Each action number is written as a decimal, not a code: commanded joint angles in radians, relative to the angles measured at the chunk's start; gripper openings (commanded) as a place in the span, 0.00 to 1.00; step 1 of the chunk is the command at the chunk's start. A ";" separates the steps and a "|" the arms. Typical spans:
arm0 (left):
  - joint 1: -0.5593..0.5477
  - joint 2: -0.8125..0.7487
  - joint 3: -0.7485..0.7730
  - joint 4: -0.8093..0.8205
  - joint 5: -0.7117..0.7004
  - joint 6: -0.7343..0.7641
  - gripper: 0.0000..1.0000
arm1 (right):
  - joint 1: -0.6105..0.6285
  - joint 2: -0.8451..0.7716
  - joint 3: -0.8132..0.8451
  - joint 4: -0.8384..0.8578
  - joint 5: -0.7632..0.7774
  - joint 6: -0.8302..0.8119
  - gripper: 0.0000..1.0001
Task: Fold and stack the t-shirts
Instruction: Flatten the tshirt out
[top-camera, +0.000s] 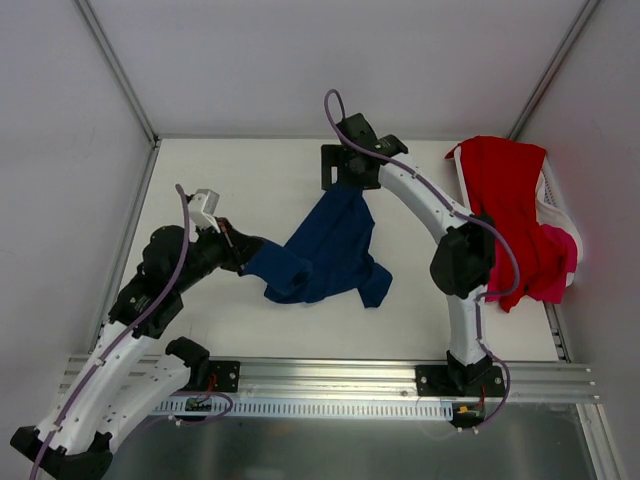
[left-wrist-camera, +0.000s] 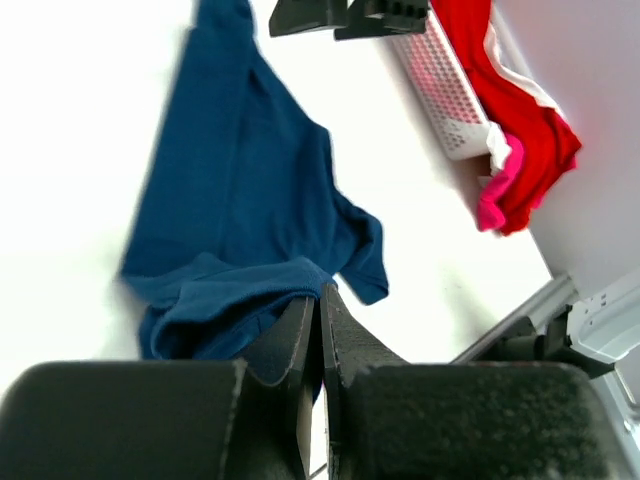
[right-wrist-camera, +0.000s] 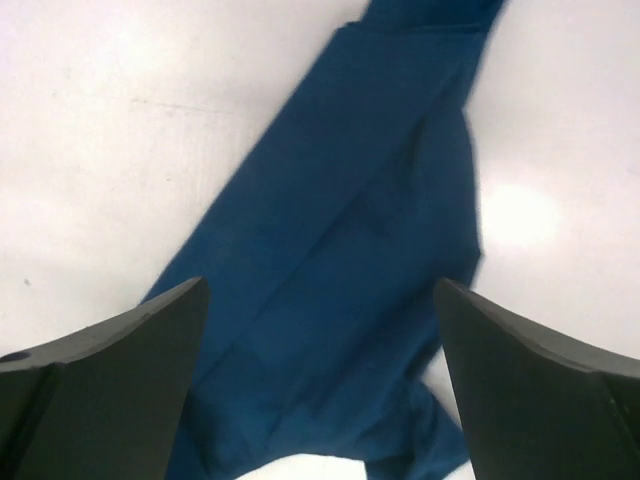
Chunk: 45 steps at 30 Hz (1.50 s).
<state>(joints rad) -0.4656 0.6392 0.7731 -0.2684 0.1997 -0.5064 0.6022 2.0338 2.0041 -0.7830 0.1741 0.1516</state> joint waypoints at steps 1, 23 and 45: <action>-0.007 -0.071 0.106 -0.204 -0.143 0.074 0.00 | -0.016 0.103 0.140 -0.029 -0.162 -0.023 0.99; -0.007 -0.196 0.080 -0.327 -0.309 0.135 0.00 | -0.064 0.447 0.202 0.208 -0.390 0.091 0.88; -0.007 -0.181 0.045 -0.318 -0.315 0.129 0.00 | -0.088 0.494 0.163 0.260 -0.407 0.124 0.01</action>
<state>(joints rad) -0.4660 0.4519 0.8291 -0.5915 -0.0902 -0.3992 0.5083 2.5172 2.1857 -0.5217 -0.2344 0.2806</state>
